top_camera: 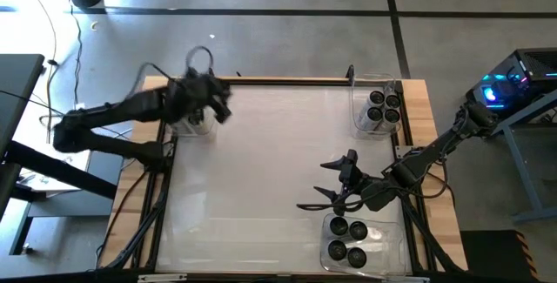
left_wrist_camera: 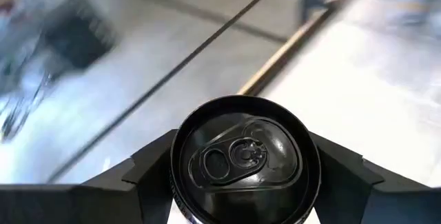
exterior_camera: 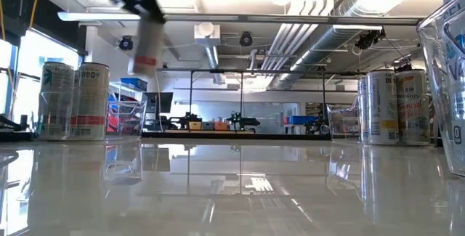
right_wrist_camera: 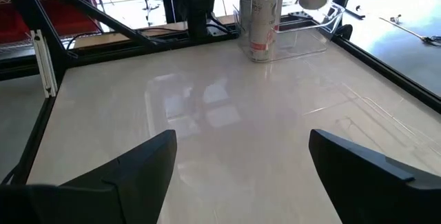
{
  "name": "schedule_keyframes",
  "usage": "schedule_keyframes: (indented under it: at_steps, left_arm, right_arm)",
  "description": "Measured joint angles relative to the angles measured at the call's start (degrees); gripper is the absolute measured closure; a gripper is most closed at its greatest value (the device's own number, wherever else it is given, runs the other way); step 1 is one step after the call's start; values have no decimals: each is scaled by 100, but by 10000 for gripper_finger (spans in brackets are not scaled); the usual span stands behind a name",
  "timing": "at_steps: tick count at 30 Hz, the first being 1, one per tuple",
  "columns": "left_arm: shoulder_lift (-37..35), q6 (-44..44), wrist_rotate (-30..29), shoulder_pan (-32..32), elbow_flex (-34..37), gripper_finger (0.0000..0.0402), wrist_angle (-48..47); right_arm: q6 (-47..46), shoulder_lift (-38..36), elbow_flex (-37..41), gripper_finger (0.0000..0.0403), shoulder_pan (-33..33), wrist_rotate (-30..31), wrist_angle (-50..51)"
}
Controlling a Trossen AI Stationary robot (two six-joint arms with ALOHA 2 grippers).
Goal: Sort soda cans
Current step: Put the pink soda can into the top left transparent bin
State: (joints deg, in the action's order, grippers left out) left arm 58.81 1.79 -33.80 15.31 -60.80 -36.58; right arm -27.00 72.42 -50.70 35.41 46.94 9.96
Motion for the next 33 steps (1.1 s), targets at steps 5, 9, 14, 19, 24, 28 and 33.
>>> schedule_keyframes:
  at_steps: [5, 9, 14, 19, 24, 28, 33]
  left_arm:
    - [-279, 350, 758, 1220, 462, 153, -306]
    - [-384, 634, 896, 1580, 1152, 153, -192]
    - [-535, 1170, 777, 1609, 1718, 153, 120]
    - [-687, 1496, 541, 1618, 1896, 153, -80]
    - [-785, 1876, 319, 1620, 2100, 134, -340]
    - [-802, 2133, 302, 1619, 2257, 127, -309]
    - [-789, 2203, 333, 1617, 2369, 125, -418]
  right_arm:
    - [24, 0, 0, 75, -17, 4, 9]
    - [24, 0, 0, 75, -15, 4, 12]
    - [24, 0, 0, 75, 0, 4, 25]
    - [24, 0, 0, 75, 0, 7, 57]
    - [24, 0, 0, 75, 0, 7, 56]
    - [24, 0, 0, 75, 0, 7, 58]
    - [2, 0, 0, 75, 0, 7, 56]
